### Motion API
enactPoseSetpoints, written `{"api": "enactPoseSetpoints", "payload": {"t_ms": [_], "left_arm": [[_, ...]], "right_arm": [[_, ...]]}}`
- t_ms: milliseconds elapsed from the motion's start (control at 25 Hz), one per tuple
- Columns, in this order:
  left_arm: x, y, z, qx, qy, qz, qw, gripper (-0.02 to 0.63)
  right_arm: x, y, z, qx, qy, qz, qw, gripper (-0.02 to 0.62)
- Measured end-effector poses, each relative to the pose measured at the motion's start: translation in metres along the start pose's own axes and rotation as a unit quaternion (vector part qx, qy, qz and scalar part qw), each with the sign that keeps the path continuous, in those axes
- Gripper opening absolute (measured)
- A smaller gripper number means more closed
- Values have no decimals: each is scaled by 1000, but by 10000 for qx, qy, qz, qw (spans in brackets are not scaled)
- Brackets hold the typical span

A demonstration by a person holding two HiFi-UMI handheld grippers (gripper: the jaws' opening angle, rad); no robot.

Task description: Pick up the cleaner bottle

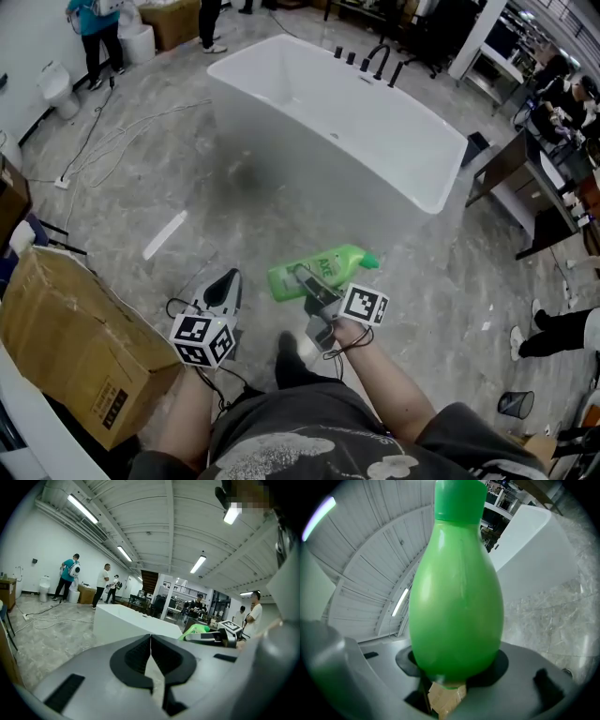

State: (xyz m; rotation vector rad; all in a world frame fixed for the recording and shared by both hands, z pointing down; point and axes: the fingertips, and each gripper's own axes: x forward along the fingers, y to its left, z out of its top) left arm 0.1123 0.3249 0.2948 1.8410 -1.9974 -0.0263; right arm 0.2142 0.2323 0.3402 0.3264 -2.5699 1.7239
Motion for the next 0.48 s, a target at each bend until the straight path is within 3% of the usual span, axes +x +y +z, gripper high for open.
{"api": "enactPoseSetpoints", "payload": {"t_ms": [480], "left_arm": [[-145, -3, -51, -207, -144, 168, 9995, 14]], "right_arm": [[-43, 49, -130, -63, 149, 107, 9998, 206]]}}
